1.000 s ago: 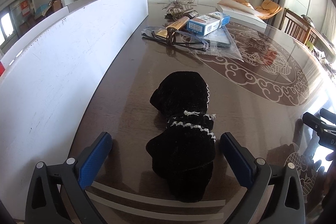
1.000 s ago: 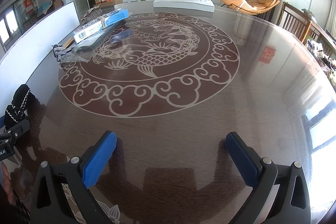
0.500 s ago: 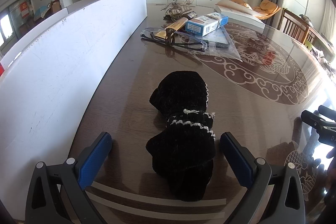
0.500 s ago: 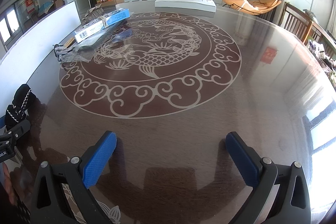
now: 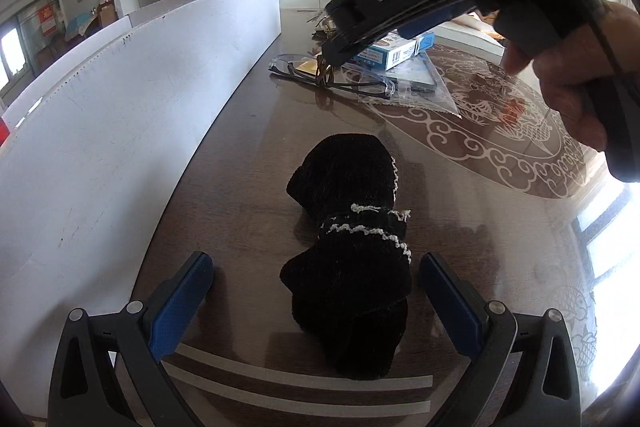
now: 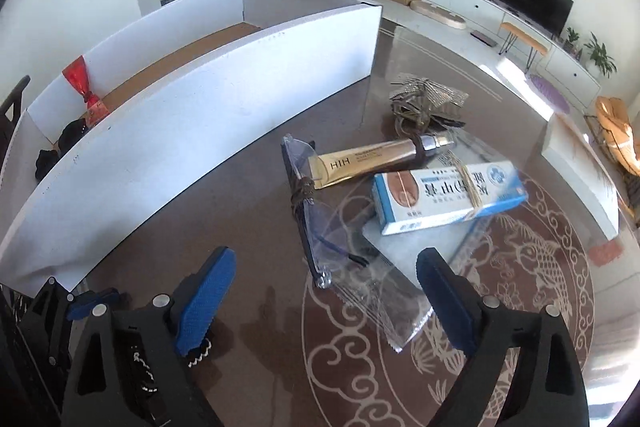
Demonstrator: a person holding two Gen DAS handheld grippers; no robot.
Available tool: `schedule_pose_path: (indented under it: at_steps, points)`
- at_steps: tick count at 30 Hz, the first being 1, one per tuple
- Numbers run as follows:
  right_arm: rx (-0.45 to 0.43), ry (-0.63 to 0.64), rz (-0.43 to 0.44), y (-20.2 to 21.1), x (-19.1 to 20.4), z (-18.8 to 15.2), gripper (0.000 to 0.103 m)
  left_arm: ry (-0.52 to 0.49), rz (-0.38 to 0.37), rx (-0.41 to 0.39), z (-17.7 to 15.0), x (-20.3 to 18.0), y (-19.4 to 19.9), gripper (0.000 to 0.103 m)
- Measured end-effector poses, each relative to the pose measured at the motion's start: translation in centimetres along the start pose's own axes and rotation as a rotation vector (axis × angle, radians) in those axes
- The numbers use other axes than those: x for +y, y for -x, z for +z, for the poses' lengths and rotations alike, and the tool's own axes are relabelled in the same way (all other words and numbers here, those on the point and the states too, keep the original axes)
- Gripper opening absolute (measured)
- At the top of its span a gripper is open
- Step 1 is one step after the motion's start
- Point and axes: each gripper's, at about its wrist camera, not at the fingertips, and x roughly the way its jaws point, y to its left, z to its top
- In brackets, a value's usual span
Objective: Organize objects
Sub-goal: 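Grasp the clear glasses with the right gripper while the left gripper holds the black bag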
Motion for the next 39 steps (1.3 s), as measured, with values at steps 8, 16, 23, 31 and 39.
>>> schedule_pose_path:
  at_steps: [8,16,23,31,39]
  points:
    - [0.155,0.116,0.019,-7.3,2.3,4.1,0.052,0.000,0.000,0.001,0.0,0.0,0.0,0.103]
    - [0.161,0.071,0.105,-5.8,3.6,1.5,0.019,0.000,-0.001,-0.002,0.0,0.0,0.0,0.103]
    - [0.136,-0.047,0.086,-2.0,1.8,-4.9,0.019,-0.002,-0.004,-0.009,-0.1,0.2,0.0,0.103]
    - [0.098,-0.258,-0.006,4.4,-2.9,-14.8,0.019,-0.002,-0.004,-0.009,-0.1,0.2,0.0,0.103]
    - [0.040,-0.418,-0.073,7.6,-4.5,-21.7,0.019,-0.002,-0.004,-0.010,-0.1,0.2,0.0,0.103]
